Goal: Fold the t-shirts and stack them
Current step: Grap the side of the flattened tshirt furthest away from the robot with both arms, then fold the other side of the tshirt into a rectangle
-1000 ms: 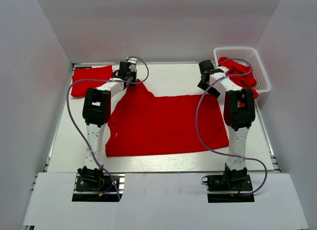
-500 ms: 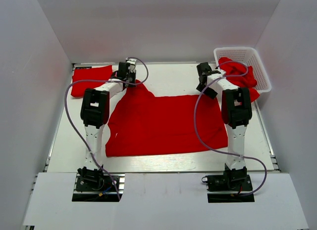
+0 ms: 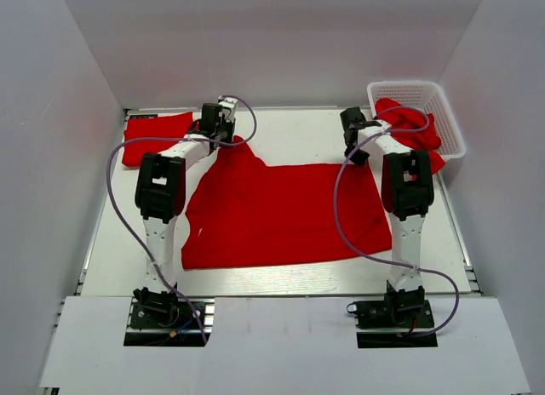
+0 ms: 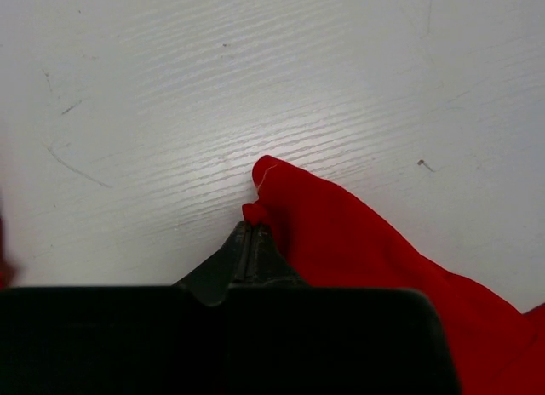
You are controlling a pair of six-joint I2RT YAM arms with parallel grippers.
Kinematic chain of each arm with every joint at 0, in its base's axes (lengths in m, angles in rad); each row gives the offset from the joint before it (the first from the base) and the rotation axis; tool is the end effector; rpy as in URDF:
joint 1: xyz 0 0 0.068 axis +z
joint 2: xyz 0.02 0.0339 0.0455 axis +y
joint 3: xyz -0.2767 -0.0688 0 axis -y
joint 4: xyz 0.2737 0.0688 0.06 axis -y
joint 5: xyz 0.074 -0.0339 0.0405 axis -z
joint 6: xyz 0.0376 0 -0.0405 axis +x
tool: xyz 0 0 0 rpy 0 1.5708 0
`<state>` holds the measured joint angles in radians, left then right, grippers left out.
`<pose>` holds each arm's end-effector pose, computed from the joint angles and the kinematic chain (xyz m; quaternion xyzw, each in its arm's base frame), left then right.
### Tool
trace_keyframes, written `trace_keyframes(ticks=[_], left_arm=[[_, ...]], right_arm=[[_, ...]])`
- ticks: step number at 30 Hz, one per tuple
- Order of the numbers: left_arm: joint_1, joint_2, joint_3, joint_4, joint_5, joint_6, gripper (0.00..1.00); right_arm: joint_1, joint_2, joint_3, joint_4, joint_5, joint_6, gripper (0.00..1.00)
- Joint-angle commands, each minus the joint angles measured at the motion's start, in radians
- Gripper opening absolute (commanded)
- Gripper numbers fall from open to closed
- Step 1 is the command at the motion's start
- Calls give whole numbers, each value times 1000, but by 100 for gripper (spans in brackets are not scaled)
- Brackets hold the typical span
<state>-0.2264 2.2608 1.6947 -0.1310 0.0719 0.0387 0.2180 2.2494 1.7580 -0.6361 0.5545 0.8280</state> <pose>0.5303 -0.1249 0.1592 0.1347 0.8956 -0.0720 0.4179 0.5010 0.0907 0.1569 0.3392 0.8769 -0.1257 0.3165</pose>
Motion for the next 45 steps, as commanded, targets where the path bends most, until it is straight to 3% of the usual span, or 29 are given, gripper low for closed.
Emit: trace_keyframes(ticks=[1, 11, 15, 21, 25, 35, 45], left_arm=[[-10, -136, 5, 13, 46, 30, 0], [-10, -349, -184, 16, 25, 55, 0], [-19, -454, -323, 48, 25, 55, 0], [-19, -555, -395, 1, 69, 55, 0], [-30, -624, -431, -88, 69, 4, 0], [-48, -943, -703, -228, 77, -233, 0], [-57, -1191, -830, -372, 29, -309, 0]], right_arm=[[-5, 0, -2, -31, 22, 29, 2], [4, -105, -77, -16, 25, -9, 0], [18, -195, -195, 65, 2, -52, 0], [24, -283, -304, 104, 2, -82, 0], [26, -309, -328, 108, 1, -105, 0], [41, -393, -417, 151, -28, -164, 0], [50, -530, -514, 168, -50, -234, 0]])
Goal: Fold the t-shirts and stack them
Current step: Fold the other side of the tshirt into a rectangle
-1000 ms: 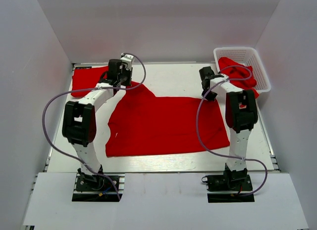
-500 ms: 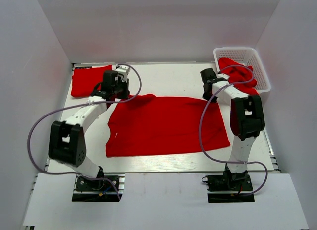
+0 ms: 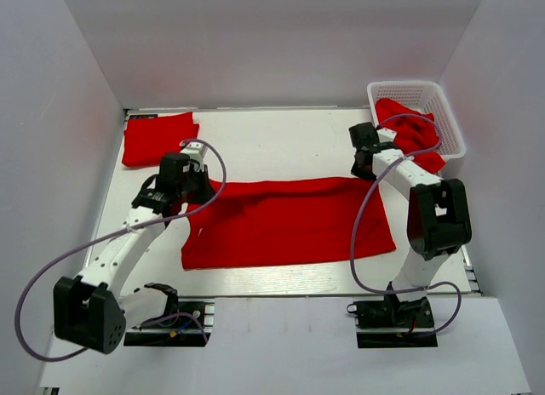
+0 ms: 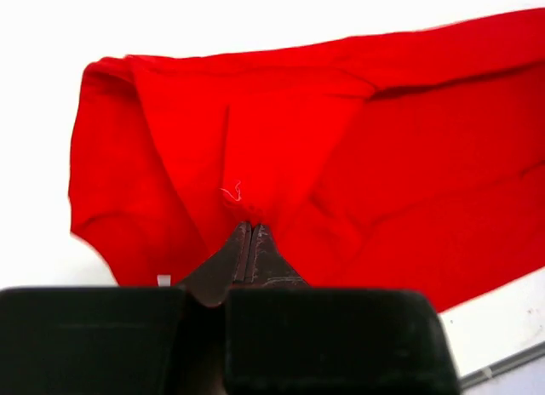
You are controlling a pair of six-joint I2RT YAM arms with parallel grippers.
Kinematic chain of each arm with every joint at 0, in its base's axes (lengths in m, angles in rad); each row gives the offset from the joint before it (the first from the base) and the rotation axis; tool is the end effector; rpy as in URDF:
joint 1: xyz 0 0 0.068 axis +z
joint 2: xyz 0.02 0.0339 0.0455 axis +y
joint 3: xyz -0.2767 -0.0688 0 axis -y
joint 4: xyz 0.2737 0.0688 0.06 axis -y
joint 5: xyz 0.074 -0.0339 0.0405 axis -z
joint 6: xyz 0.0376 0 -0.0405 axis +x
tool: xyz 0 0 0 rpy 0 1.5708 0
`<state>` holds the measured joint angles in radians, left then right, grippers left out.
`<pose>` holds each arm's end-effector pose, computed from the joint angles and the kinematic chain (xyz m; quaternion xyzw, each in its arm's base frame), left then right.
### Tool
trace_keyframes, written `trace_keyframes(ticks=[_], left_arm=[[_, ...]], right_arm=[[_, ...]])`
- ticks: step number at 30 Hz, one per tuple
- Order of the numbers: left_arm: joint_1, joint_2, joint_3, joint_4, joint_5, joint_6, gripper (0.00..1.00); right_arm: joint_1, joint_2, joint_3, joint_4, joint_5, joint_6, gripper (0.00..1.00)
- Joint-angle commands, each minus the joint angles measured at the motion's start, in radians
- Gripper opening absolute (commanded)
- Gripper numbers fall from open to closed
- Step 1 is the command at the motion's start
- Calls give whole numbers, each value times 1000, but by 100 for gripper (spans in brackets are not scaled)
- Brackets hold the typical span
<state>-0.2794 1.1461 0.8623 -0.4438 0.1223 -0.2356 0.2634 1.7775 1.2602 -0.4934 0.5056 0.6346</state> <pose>0.2570 -0.0785 0.2725 0.0449 0.9100 -0.1579 0.3808 0.3920 0.0869 0.2105 0.2397 0.9018 -0.1004 0.3454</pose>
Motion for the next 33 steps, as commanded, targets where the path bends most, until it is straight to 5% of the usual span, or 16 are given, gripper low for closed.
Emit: trace_keyframes(ticks=[1, 15, 24, 33], left_arm=[[-4, -89, 3, -70, -30, -34, 0], [-4, -141, 99, -159, -56, -31, 0], [-4, -247, -23, -335, -69, -108, 0], [-4, -258, -187, -303, 96, -224, 0]], right_arm=[[4, -70, -21, 26, -1, -47, 0], [2, -118, -8, -5, -53, -142, 0], [0, -197, -133, 10, -101, -165, 0], [0, -288, -251, 18, -142, -158, 0]])
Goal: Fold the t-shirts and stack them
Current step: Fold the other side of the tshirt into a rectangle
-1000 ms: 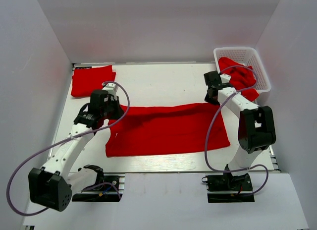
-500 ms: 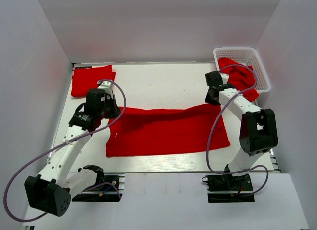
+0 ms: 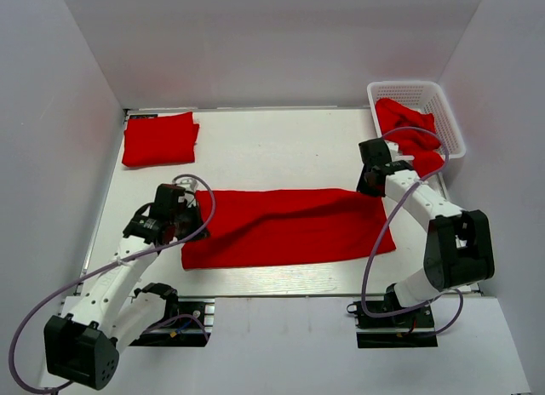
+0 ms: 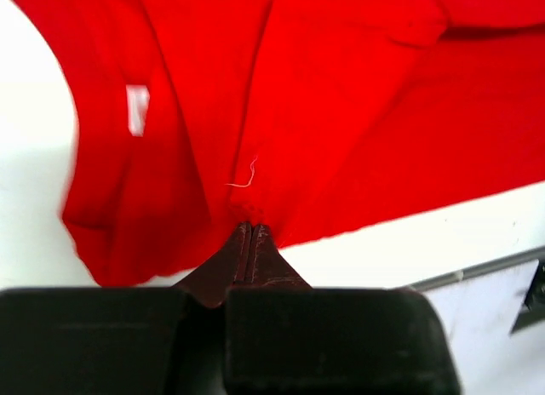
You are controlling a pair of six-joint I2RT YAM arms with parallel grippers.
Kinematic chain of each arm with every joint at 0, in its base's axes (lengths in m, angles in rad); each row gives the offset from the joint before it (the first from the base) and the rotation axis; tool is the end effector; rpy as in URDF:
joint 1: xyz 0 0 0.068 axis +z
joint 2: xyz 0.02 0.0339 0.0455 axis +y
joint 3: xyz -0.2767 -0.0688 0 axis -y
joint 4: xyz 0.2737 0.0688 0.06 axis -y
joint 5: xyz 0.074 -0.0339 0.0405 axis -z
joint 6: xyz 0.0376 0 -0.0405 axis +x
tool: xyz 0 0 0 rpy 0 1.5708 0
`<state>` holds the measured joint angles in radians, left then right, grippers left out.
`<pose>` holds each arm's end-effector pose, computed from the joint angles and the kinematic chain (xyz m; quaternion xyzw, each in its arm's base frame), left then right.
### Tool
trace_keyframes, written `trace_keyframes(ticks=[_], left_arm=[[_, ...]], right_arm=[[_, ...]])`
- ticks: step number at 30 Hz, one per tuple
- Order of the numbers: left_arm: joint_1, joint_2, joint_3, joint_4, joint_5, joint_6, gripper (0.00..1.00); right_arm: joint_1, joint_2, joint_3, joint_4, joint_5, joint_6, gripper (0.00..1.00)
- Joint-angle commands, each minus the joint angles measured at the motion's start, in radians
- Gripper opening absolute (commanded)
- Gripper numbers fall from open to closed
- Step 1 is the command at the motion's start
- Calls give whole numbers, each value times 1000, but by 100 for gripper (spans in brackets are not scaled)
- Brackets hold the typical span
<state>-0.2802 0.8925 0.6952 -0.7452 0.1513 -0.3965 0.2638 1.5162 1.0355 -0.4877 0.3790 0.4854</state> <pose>0.1828 -0.0585 0.2442 -0.0318 0.9481 -0.1701 0.2668 0.3290 0.0745 0.2267 0.1592 0.9260 -0.0608 0.3370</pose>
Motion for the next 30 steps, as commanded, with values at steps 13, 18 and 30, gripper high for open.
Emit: trace_keyframes(ticks=[13, 18, 30], left_arm=[[-4, 25, -54, -37, 24, -130, 0], [-13, 34, -63, -56, 14, -175, 0], [-22, 131, 81, -335, -125, -257, 100]], right_arm=[[2, -65, -117, -3, -23, 13, 0], [2, -63, -135, -9, -32, 18, 5], [2, -117, -138, -81, 4, 35, 59]])
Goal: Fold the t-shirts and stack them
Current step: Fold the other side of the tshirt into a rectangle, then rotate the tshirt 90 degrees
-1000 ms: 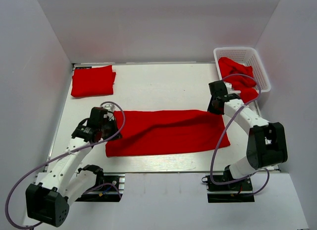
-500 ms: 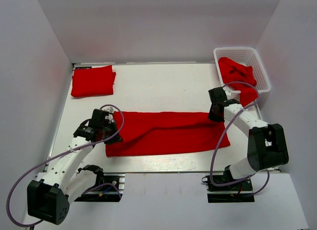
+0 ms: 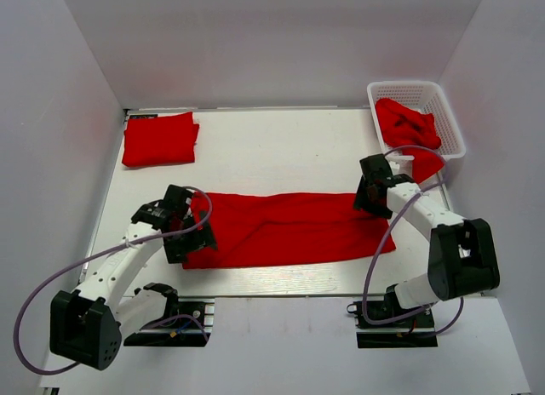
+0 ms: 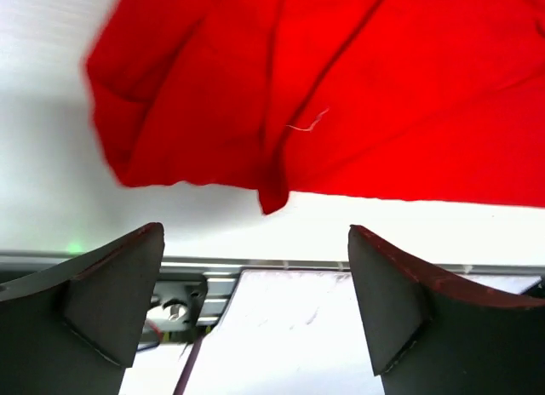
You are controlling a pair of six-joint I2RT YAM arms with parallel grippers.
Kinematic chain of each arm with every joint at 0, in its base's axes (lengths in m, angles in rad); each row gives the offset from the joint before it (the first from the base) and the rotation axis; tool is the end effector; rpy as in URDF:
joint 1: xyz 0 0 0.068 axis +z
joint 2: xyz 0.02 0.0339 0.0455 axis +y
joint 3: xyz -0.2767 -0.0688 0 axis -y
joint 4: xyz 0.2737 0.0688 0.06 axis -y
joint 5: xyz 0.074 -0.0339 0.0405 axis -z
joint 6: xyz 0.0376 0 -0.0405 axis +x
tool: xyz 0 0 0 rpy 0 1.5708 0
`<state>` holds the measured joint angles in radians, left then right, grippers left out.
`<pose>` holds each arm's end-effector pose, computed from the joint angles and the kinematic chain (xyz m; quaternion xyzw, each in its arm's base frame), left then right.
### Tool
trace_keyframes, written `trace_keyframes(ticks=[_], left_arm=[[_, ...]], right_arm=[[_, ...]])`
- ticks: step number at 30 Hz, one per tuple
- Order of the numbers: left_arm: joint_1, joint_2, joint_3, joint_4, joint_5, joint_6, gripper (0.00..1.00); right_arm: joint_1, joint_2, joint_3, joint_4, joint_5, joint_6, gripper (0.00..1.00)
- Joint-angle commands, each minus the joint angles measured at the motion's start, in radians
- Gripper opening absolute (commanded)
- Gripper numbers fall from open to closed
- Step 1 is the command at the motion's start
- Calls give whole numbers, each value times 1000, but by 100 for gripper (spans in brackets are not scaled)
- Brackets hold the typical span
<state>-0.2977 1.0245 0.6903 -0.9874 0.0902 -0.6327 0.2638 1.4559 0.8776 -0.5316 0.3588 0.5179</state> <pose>0.1730 -0.0566 0.2088 -0.1597 0.9783 -0.0957 0.0909 0.2919 0.0652 0.1912 0.1618 0.9451 -0.0750 0.2740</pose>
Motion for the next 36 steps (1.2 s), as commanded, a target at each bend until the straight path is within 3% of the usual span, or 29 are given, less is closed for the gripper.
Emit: trace_keyframes(ticks=[1, 2, 3, 10, 19, 27, 36], left_arm=[[-4, -1, 106, -92, -73, 3, 100], [-4, 8, 126, -92, -90, 4, 100], [-4, 8, 170, -82, -99, 13, 100], [-4, 146, 305, 110, -136, 82, 100], [-4, 416, 324, 375, 42, 142, 100], [6, 603, 275, 431, 42, 111, 100], [15, 796, 322, 374, -111, 90, 100]], right_arm=[[2, -65, 32, -44, 29, 1, 71], [3, -89, 44, -44, 25, -4, 76], [2, -100, 52, -50, 26, -7, 90], [8, -138, 144, -7, -96, -79, 90], [38, 47, 147, 145, -380, -124, 90], [2, 181, 107, 196, -314, -76, 90], [-103, 242, 90, 156, -190, -59, 90]])
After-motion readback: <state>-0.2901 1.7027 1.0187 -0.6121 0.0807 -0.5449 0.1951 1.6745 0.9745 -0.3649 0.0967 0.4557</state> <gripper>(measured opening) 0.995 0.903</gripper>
